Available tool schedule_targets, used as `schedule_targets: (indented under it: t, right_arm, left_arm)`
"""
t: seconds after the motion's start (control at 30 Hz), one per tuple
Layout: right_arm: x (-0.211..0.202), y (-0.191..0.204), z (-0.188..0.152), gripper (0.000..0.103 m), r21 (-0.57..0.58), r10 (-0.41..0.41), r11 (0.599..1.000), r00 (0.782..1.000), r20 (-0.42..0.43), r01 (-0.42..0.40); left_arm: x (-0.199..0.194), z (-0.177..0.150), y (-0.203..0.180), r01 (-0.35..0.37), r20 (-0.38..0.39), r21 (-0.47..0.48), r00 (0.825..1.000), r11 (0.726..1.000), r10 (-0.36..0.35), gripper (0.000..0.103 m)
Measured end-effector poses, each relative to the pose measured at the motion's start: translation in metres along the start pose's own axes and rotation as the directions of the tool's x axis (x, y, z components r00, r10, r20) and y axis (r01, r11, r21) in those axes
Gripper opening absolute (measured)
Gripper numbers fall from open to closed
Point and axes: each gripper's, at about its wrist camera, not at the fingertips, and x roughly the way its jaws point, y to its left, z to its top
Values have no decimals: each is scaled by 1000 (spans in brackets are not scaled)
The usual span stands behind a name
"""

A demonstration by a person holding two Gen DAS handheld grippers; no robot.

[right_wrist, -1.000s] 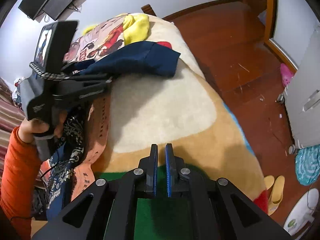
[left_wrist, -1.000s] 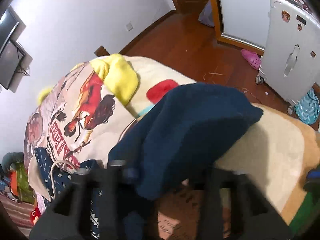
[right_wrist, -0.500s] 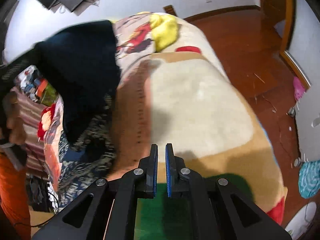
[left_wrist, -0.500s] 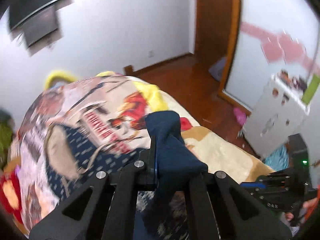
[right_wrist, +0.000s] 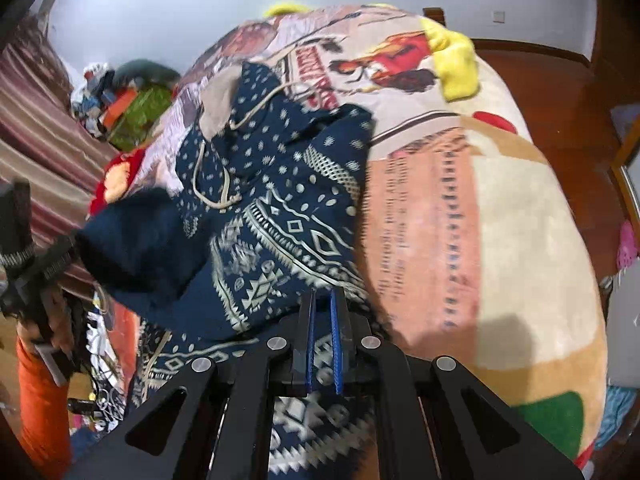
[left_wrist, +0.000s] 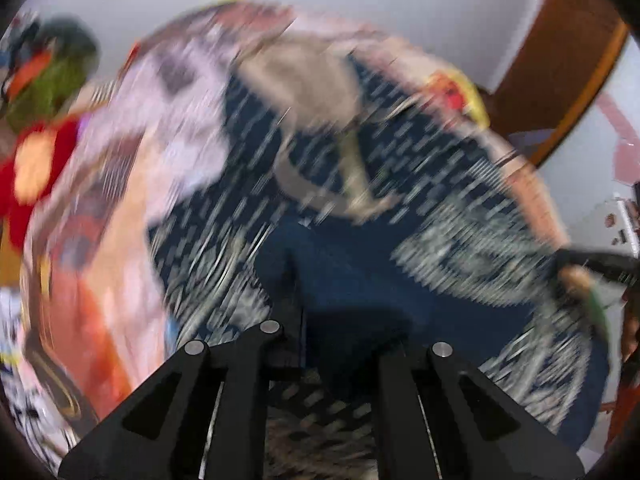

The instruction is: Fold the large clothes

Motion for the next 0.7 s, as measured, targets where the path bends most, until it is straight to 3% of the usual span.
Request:
schedule_targets:
  t: [0.03,0.1,0.17,0.23,0.37,0.5,0.57,0.7]
  right_arm:
    - [5,3,1,4,-6,-8,1000,1000,-8,8]
    - [21,8,3,3,-16,-33,999,999,-41,33]
    - [34,8,3,3,-22,-54,998,995,-81,52]
    - [43,7,-1,3,-28,-52,998,992,-114,49]
    - [48,7,-8,3,-46,-54,998,989,-135,48]
    - [48,6,-10,3,-46,-56,998,989,-136,50]
    - [48,8,-11,3,-57,-64,997,989,-132,57]
    - [48,10,-14,3,-78,-79,995,990,-119,70]
  left_arm:
    - [5,-11,6,-6,-22,-8,1000,1000,6,6]
    - [16,-33,19,6,-66,-27,998,1000,-8,18]
    - [19,-51,31,11,-84,-47,996,999,-15,43]
    - [19,-66,39,8,-81,-58,997,998,-13,54]
    - [11,-79,37,20,-84,-61,996,998,-25,58]
    - [3,-71,14,-2,-59,19,998,1000,3,62]
    - [7,-65,6,6,-50,35,999,999,-4,74]
    - [30,-53,-22,-34,-62,106,997,994,40,74]
